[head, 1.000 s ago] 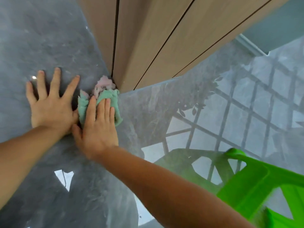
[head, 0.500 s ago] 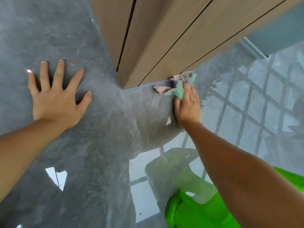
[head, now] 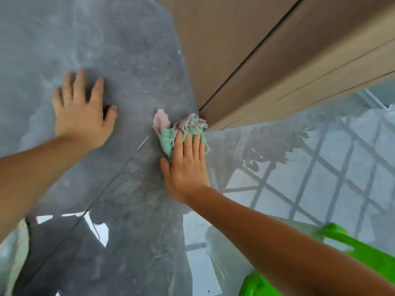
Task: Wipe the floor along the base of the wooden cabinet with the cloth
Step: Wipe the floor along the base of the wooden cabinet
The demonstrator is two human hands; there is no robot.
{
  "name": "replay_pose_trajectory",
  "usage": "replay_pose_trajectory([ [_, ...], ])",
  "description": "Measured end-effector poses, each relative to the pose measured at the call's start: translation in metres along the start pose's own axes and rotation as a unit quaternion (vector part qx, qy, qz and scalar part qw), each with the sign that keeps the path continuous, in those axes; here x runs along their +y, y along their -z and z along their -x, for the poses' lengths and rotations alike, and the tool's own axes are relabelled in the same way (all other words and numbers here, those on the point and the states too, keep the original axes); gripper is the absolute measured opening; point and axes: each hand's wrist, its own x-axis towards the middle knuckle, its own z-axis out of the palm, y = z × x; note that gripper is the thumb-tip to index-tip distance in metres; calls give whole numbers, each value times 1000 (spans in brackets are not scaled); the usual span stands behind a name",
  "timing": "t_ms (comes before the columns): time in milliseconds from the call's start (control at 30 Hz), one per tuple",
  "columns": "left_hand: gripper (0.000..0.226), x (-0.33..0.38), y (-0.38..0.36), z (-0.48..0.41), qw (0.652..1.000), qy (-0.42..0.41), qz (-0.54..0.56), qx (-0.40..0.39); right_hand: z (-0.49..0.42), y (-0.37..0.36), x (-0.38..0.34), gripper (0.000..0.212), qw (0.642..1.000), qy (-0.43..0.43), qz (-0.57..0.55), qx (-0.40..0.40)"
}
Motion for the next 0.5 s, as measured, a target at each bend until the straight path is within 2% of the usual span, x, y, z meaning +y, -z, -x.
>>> replay_pose_trajectory([
  [67, 86, -26, 7, -11, 997, 68, -28, -21, -29, 5, -4, 79, 998, 33, 46, -8],
  [100, 89, -32, 7, -13, 996, 75, -40, -25, -50, 9, -7, 81, 997, 36, 63, -10],
  [233, 84, -37, -2, -9, 998, 56, -29, 23, -140, 19, -41, 95, 998, -44, 40, -8],
  [400, 85, -41, -7, -8, 996, 62, -37, 53, -247, 49, -61, 93, 997, 12, 68, 23],
  [500, 86, -36, -10, -10, 996, 63, -36, 59, -306, 62, -81, 101, 998, -38, 44, 23],
])
